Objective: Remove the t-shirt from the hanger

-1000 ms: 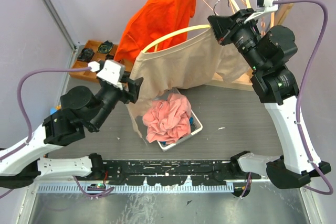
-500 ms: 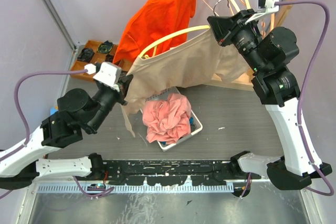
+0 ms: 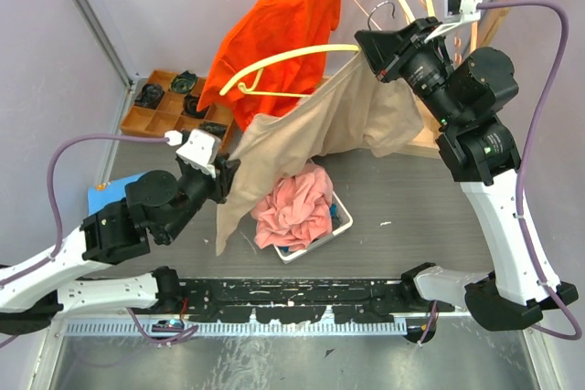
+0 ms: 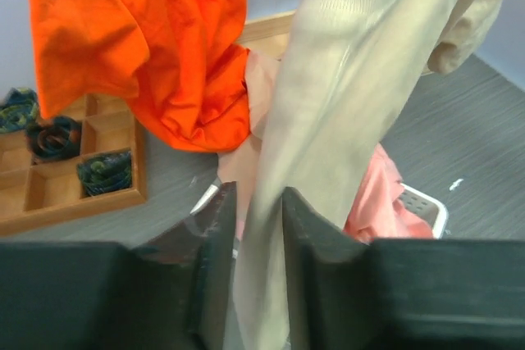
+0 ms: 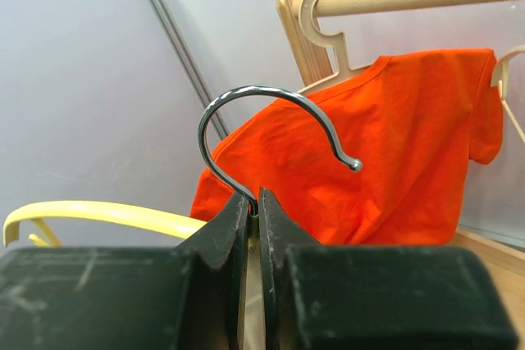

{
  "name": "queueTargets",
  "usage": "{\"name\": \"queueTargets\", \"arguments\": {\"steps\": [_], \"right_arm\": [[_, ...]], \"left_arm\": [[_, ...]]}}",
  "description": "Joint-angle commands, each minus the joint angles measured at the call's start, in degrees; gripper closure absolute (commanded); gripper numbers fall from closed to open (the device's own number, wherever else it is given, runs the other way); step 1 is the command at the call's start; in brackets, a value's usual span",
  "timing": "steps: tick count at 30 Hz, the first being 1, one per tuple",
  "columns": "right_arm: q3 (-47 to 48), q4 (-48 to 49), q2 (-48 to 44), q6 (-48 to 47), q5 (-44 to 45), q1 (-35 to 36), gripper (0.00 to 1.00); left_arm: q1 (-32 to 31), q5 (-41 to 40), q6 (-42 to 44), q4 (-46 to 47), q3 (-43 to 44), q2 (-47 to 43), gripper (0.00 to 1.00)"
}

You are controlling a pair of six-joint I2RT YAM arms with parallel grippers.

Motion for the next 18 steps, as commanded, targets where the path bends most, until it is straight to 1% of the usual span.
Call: {"name": "queueTargets", "arguments": {"steps": [1,2,3,4,6,10,11,12,13,16,18], "right_arm": [[2.0,10.2,-1.5,-0.9,0.7,-0.7,0.99],[2.1,9.9,-1.4,-1.2,0.5,-0.7,0.99],[2.4,9.4,-1.3,-1.3,0.5,-0.7,0.99],[2.6,8.9,-1.3,-1.7,0.6,-0.7,0.99],[3.0,7.9,-1.2,-2.4,0.8,-0.7,1.0],[2.9,6.5,-1.4,-3.5,1.0,-0.7,1.0],[2.7,6.1,-1.3,-3.8,0.9,-0.7,1.0],[2.6,5.9,-1.4,-4.1,0.7,-0.7,0.99],[2.6,5.6,-1.5,-4.4,0.5,-0.7,0.99],[2.7,4.7,-1.4,-5.1,0.0,-0.7,0.99],[3.0,4.2,-1.2,-5.6,-0.4,-0.7,0.99]], "left_arm": [[-0.1,0.7,0.4,-1.3,5.0,1.2,0.53],[0.0,1.5,0.9,-1.0,6.3,1.4,0.47],[0.0,2.7,1.5,-0.7,7.7,1.7,0.38],[-0.1,4.0,2.2,-0.6,9.1,1.7,0.32],[0.0,5.5,3.3,-0.4,11.5,1.7,0.24],[0.0,7.0,5.8,0.9,14.1,0.9,0.14],[0.0,7.7,7.0,1.4,14.7,0.8,0.13],[0.0,8.4,7.9,1.5,15.3,1.0,0.08],[0.0,9.1,8.8,1.3,16.4,1.4,0.05],[0.0,10.5,11.4,-1.8,21.7,4.6,0.01],[-0.1,11.9,12.8,-4.8,25.9,7.7,0.0]]}}
